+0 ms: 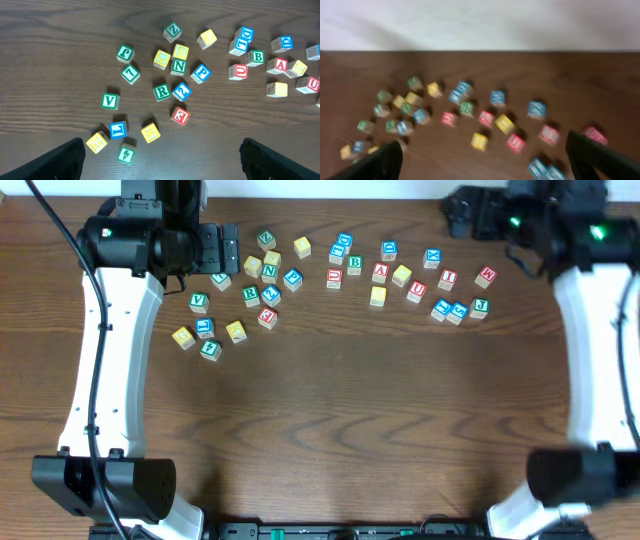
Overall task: Spell out AI2
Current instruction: 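Move the right gripper over the red A block, then close the right gripper on the red A block and lift, then carry the A block left and set it down on the table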
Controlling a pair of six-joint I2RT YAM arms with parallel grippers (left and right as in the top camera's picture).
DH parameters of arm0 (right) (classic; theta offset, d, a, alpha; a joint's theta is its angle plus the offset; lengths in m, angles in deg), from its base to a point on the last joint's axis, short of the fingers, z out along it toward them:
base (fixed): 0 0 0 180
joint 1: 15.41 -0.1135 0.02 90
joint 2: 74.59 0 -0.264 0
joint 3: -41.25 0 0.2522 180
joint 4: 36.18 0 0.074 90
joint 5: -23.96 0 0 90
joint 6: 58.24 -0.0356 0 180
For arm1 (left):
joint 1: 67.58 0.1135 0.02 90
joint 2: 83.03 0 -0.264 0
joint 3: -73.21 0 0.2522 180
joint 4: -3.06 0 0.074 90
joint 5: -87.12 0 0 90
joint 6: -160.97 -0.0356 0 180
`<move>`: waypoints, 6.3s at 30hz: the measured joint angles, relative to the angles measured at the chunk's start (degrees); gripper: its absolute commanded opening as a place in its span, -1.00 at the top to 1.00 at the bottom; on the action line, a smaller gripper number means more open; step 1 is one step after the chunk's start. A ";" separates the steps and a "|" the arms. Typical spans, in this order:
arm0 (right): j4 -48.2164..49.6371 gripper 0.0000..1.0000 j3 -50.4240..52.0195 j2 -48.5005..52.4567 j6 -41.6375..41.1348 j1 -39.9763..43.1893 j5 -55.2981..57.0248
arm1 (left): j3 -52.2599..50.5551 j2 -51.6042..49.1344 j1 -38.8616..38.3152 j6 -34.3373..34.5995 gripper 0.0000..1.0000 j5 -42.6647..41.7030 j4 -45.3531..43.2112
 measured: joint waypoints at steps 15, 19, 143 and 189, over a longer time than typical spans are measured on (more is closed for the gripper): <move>-8.33 -0.99 -18.47 29.77 0.26 -12.11 2.67 | 0.00 0.00 0.00 0.55 -0.95 -0.02 -0.02; -4.57 -0.57 -18.47 32.17 0.20 -12.66 2.86 | 0.00 0.00 0.00 0.55 -0.95 -0.02 -0.02; -14.67 0.53 -9.68 31.61 -17.14 -23.41 12.92 | 0.00 0.00 0.00 0.55 -0.95 -0.02 -0.02; -3.15 0.45 1.70 32.41 -30.86 -35.89 29.33 | 0.00 0.00 0.00 0.55 -0.95 -0.02 -0.02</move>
